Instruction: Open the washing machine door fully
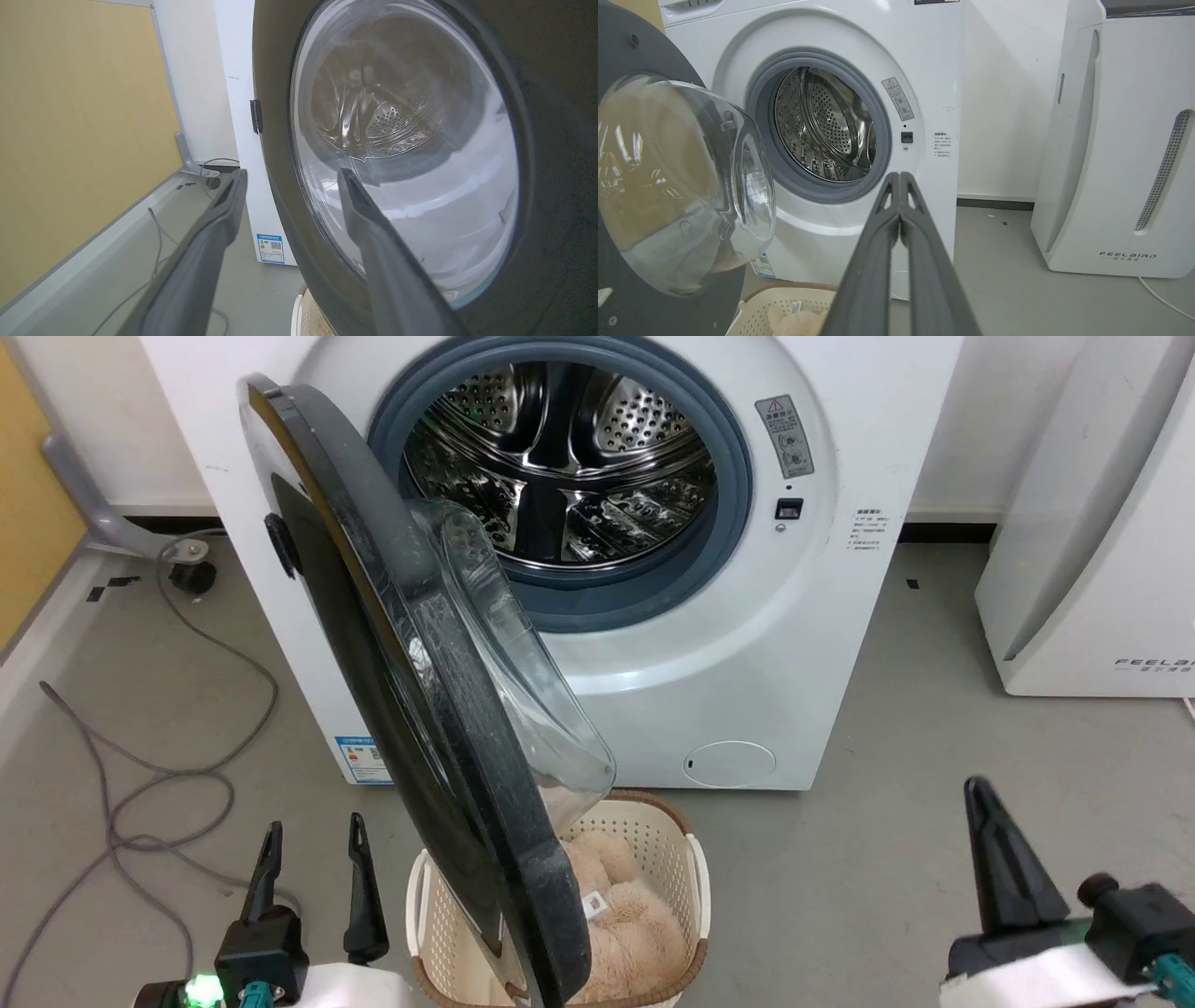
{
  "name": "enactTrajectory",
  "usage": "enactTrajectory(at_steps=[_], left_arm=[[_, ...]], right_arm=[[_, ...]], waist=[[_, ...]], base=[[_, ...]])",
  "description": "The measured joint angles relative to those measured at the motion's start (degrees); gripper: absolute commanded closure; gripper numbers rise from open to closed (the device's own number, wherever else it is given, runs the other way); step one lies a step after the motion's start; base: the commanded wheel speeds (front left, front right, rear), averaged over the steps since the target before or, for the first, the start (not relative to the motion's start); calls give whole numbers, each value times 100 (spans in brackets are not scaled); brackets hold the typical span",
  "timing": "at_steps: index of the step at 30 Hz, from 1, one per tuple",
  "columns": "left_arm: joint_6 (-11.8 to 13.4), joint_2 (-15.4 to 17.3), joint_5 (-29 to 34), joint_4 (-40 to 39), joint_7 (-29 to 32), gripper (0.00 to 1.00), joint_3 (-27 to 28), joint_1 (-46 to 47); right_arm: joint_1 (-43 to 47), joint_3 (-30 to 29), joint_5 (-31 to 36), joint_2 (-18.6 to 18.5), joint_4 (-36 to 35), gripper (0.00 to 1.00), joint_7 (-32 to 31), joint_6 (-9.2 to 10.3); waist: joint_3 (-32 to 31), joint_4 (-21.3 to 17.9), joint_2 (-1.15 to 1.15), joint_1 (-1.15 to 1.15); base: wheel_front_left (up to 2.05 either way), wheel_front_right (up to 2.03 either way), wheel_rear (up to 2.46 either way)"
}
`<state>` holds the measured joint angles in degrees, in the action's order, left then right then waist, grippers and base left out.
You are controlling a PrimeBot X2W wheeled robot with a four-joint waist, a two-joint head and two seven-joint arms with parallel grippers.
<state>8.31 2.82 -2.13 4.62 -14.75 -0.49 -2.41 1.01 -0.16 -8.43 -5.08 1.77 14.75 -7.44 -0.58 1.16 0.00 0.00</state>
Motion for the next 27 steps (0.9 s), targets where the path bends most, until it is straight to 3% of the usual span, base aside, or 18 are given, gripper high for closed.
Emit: enactTrajectory(at_steps=[4, 5, 6, 16, 17, 18, 27], left_arm=[[0, 0, 0, 3, 0, 0, 9, 0], [0, 0, 0, 3, 0, 0, 12, -1], [0, 0, 0, 4, 0, 0, 16, -1], [-19, 0, 4, -33, 0, 0, 71, -8], [-18, 0, 11, -63, 0, 36, 96, -7], [-18, 0, 10, -120, 0, 100, 124, -7], [-25, 70, 102, -1000, 0, 100, 245, 262]], right_arm=[[126, -187, 56, 114, 74, 100, 0, 0], [147, -205, 98, 131, 111, 57, 0, 0], [171, -216, 167, 143, 142, 0, 0, 0], [259, -293, 342, 182, 174, 0, 0, 0], [261, -308, 341, 185, 172, 0, 0, 0], [261, -321, 337, 185, 170, 0, 0, 0], [336, -375, 321, 190, 67, 0, 0, 0]], waist=[[-12, 14, 0, 0], [-16, 12, 0, 0], [-19, 11, 0, 0], [-61, 33, 0, 0], [-67, 34, 0, 0], [-71, 34, 0, 0], [-90, 78, 0, 0]], base=[[0, 0, 0], [0, 0, 0], [0, 0, 0], [0, 0, 0], [0, 0, 0], [0, 0, 0], [0, 0, 0]])
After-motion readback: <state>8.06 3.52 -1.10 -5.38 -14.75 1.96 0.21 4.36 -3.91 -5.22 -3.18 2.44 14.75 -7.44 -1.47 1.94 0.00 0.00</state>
